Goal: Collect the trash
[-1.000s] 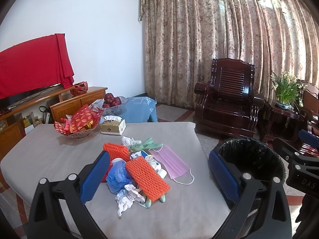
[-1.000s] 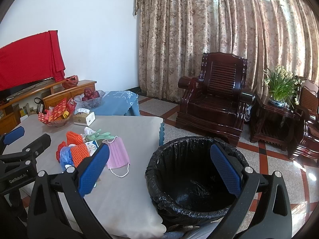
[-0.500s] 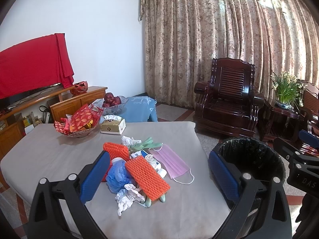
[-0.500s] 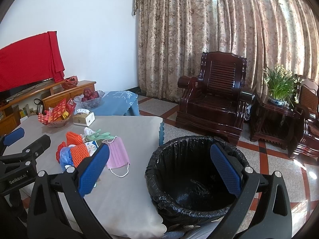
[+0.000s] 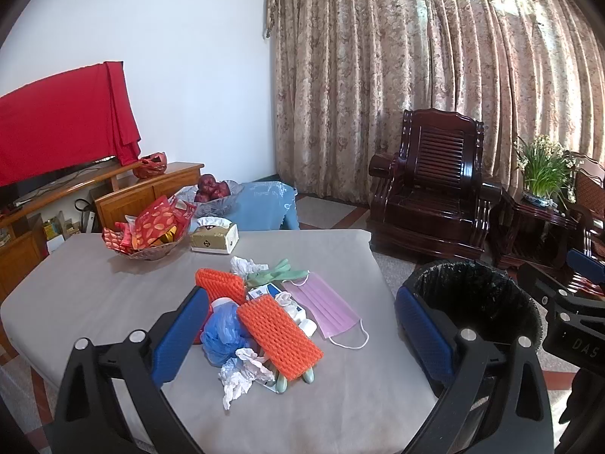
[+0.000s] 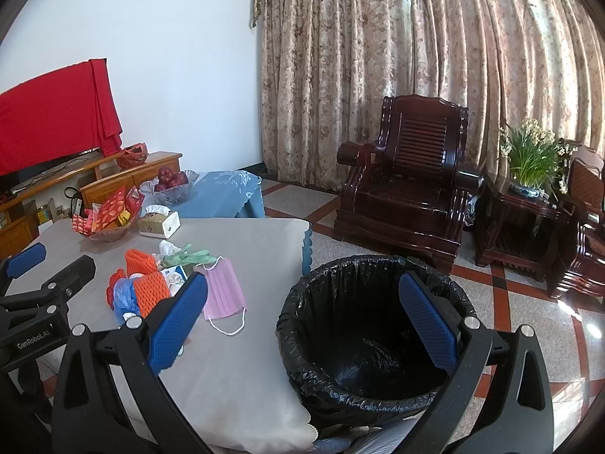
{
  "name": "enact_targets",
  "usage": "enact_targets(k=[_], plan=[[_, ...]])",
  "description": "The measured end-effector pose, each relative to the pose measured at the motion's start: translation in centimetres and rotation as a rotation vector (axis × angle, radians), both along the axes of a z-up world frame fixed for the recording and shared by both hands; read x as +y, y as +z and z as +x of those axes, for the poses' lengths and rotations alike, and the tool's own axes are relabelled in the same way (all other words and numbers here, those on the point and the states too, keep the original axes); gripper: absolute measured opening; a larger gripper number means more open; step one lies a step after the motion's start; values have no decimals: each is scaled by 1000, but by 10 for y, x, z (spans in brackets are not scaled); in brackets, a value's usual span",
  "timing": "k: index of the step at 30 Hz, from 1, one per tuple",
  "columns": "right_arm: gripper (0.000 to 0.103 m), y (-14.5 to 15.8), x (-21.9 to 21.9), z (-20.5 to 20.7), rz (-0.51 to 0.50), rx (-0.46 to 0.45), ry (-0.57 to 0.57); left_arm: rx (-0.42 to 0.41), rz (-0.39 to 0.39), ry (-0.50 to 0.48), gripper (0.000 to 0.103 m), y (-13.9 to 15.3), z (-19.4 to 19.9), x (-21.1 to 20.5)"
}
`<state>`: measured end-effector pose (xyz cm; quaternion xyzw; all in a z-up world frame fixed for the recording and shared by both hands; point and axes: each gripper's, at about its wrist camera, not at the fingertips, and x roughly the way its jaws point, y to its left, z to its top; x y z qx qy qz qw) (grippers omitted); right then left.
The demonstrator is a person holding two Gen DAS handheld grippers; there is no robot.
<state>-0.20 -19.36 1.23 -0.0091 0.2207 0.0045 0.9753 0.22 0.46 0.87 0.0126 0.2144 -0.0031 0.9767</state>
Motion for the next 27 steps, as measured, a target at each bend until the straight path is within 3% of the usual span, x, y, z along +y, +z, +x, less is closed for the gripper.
enact_targets(k=[8,12,19,27], plan=[[98,-3,1,1,4,6,-2,5,-1,0,97,0,1,1],[98,-12,4,7,10,16,-4,9,-3,12,97,-26,5,8],[98,-35,27,29,29,59,43,60,6,115,97,-51,33,58],[98,-81,79,77,28,139,191,139,3,197,97,-93,53,116]])
